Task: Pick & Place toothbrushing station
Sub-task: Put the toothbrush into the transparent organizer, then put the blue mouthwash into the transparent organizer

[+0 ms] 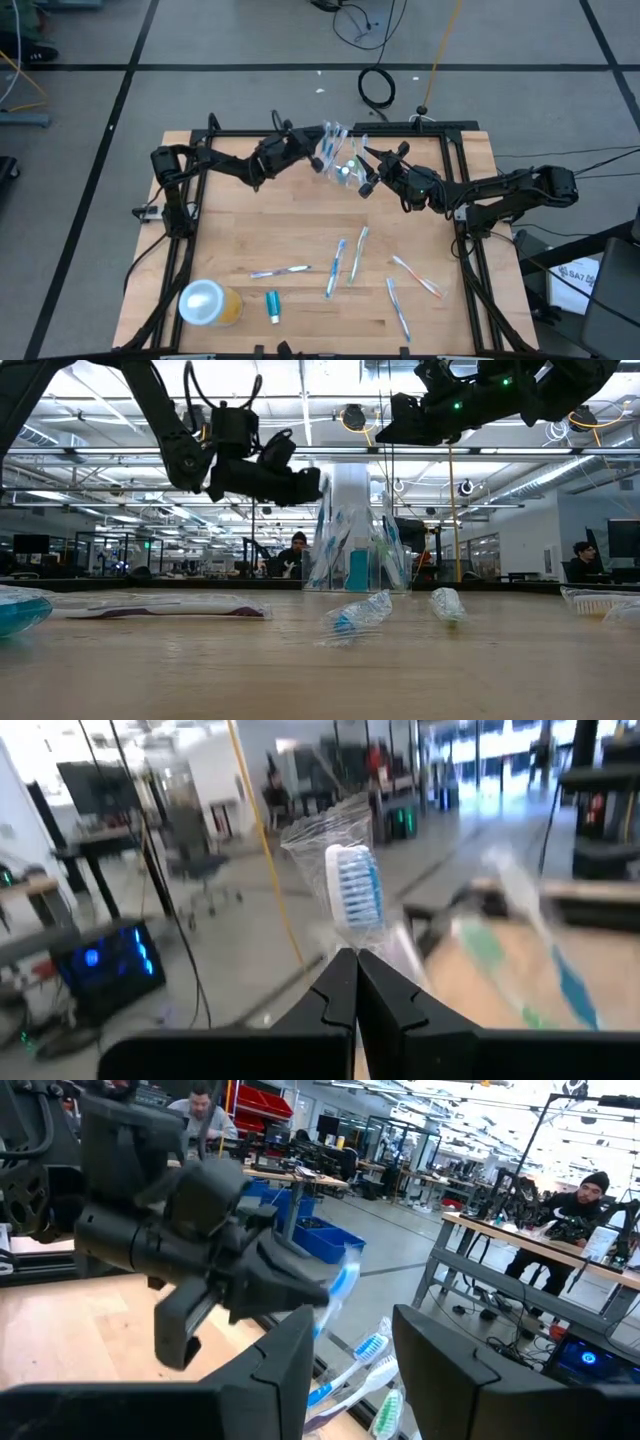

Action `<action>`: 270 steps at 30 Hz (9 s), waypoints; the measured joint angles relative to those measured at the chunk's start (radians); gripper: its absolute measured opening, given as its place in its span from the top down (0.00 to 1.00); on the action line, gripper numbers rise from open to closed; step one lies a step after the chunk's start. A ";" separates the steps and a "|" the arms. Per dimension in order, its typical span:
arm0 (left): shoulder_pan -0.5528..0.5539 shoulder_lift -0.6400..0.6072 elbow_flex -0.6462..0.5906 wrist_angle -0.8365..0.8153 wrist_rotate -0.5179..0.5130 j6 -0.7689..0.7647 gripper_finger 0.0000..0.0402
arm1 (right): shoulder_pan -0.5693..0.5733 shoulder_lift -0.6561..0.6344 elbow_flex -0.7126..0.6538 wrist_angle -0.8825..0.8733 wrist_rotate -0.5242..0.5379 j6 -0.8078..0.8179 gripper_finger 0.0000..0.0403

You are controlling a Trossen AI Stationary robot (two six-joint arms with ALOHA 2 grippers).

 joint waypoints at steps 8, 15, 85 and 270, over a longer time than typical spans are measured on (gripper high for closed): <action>-0.020 0.000 0.000 -0.190 -0.141 -0.001 0.99 | 0.000 0.000 0.000 -0.003 0.000 0.000 0.68; -0.026 0.000 0.000 -0.226 -0.190 -0.002 0.99 | 0.000 0.000 0.000 -0.003 0.000 0.000 0.68; -0.857 -0.251 0.000 -1.291 0.329 -0.056 0.44 | 0.000 0.000 0.000 -0.043 0.000 0.023 0.68; -0.431 -0.446 0.013 -0.610 0.006 -0.008 0.72 | -0.005 0.305 0.087 0.575 -0.756 0.246 0.48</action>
